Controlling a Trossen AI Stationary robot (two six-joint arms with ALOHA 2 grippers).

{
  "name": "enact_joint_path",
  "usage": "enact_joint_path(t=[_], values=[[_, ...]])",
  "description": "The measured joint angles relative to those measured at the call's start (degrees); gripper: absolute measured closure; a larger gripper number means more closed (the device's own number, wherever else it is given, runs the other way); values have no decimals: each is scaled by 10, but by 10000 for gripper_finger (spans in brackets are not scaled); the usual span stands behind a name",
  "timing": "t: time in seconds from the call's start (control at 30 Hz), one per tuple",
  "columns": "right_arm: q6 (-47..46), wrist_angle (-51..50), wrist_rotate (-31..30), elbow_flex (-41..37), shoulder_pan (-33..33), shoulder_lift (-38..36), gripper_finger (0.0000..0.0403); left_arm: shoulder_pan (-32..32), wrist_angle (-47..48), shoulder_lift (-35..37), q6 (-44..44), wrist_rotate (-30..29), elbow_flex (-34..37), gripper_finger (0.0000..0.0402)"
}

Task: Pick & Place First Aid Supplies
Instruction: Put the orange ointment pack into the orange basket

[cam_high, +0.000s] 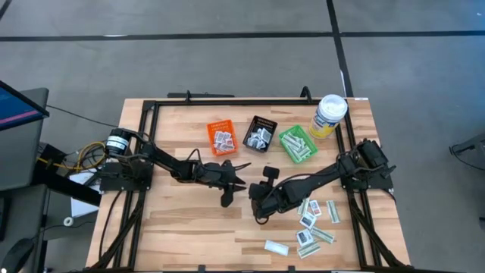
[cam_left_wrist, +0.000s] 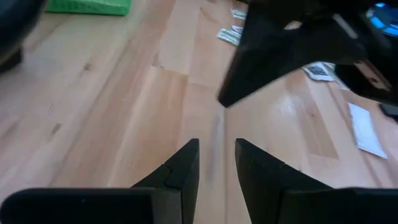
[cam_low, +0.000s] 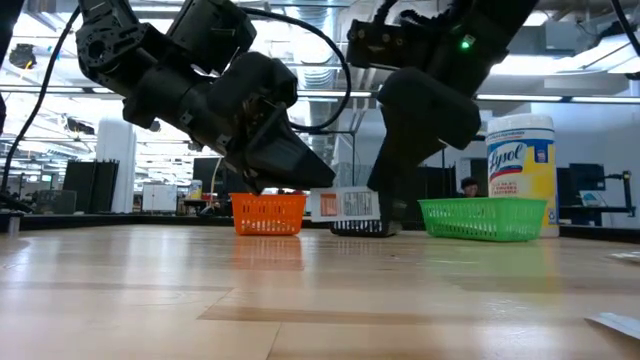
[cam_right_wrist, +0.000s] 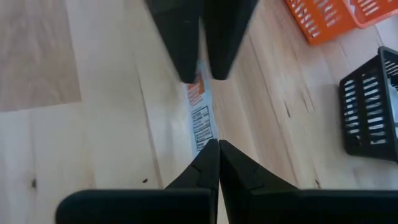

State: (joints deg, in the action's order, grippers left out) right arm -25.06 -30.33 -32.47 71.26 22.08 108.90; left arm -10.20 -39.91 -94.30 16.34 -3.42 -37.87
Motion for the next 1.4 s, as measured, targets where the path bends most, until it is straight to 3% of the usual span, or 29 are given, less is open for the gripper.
enact_joint_path(t=[0.17, 0.93, 1.07, 1.23, 1.4], values=[[1, 0, 0, 0, -6, 0, 403, 0, 0, 0, 1, 26, 0, 298], [2, 33, -10, 0, -10, 0, 403, 0, 5, 0, 2, 26, 0, 300], [3, 40, -10, 0, -10, 0, 403, 0, 5, 0, 2, 26, 0, 326], [29, 40, -8, 0, -10, 0, 403, 0, 8, 0, 2, 23, 0, 390], [17, 39, -7, 0, -10, 0, 402, 0, 14, 0, 2, 6, 0, 394]])
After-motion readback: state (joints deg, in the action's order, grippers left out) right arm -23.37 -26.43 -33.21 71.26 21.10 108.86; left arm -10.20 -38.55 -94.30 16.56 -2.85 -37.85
